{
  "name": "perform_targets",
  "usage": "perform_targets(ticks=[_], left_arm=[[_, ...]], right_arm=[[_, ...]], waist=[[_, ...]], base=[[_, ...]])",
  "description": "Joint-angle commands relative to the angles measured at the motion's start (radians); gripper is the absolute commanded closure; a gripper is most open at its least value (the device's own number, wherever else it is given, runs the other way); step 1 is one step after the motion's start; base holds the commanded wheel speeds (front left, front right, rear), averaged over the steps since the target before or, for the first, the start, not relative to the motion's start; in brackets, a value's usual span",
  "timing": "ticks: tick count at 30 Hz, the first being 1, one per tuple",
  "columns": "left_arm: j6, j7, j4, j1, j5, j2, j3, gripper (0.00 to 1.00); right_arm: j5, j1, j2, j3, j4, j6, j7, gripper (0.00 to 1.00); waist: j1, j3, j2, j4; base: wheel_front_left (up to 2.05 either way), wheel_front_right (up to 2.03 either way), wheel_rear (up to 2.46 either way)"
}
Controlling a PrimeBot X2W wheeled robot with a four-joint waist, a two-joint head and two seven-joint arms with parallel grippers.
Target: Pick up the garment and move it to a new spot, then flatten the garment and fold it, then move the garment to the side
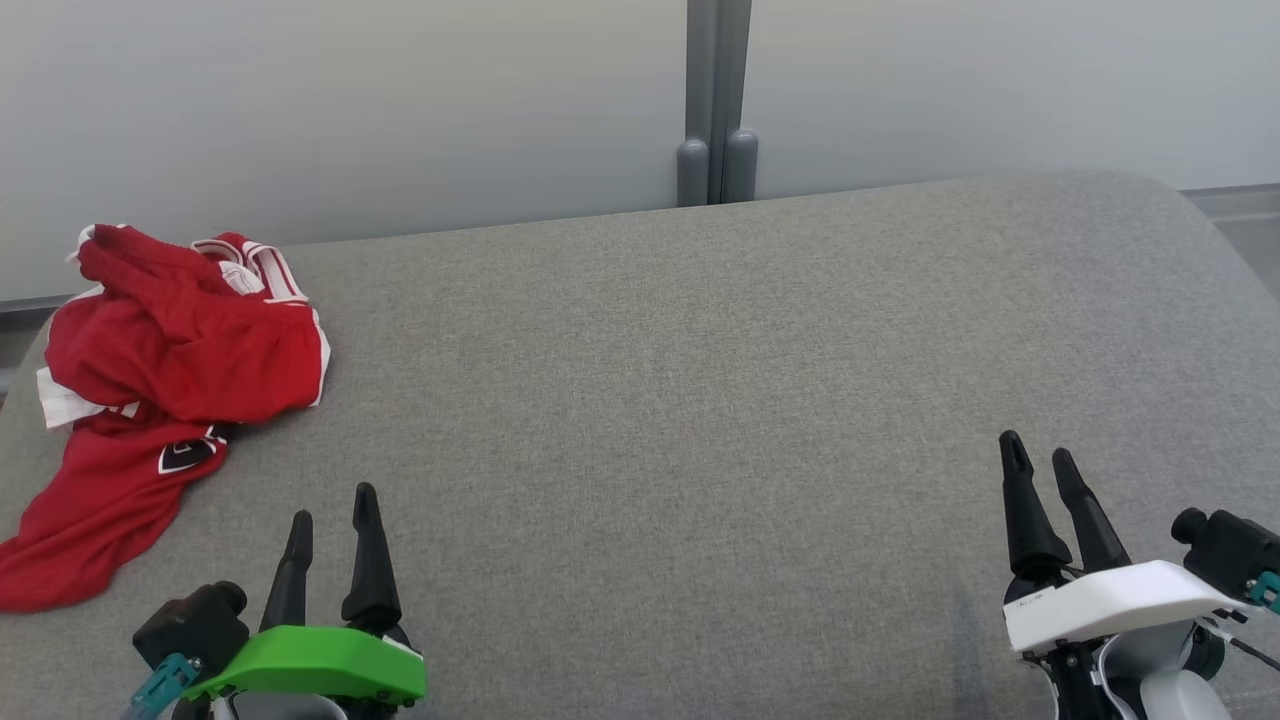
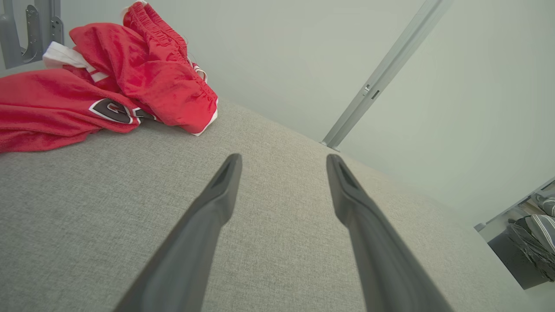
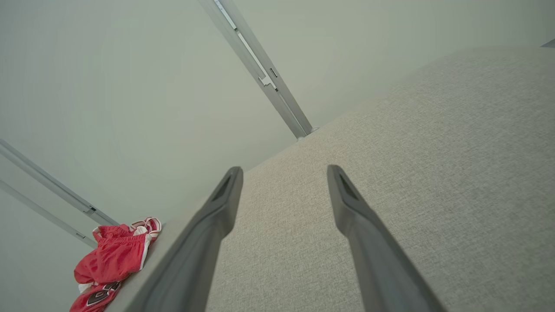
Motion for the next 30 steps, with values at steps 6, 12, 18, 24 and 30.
perform_targets(ticks=[6,12,18,24,30], left_arm=[[0.005,-0.020,0.009,0.003,0.097,0.008,-0.013,0.00],[0.011,-0.034,0.016,0.000,0.162,0.008,-0.020,0.00],[0.022,-0.045,0.019,0.003,0.219,0.008,-0.016,0.00],[0.028,-0.057,0.019,0.013,0.271,0.009,-0.012,0.00],[0.032,-0.069,0.019,0.017,0.318,0.009,-0.008,0.00]], right_arm=[[-0.093,0.005,-0.007,0.016,-0.019,0.002,-0.028,0.00],[-0.161,0.009,-0.007,0.028,-0.021,0.003,-0.047,0.00],[-0.223,0.009,-0.008,0.037,-0.011,0.003,-0.064,0.00],[-0.287,0.012,-0.008,0.044,0.002,0.003,-0.080,0.00],[-0.345,0.009,-0.009,0.054,0.015,0.003,-0.095,0.00]], waist=[[0.0000,-0.002,0.0000,0.001],[0.0000,-0.003,0.0000,0.003],[-0.0001,-0.005,0.0000,0.004],[-0.0001,-0.007,0.0000,0.008],[-0.0001,-0.010,0.0000,0.010]], base=[[0.00,0.00,0.00],[0.00,0.00,0.00],[0.00,0.00,0.00],[0.00,0.00,0.00],[0.00,0.00,0.00]])
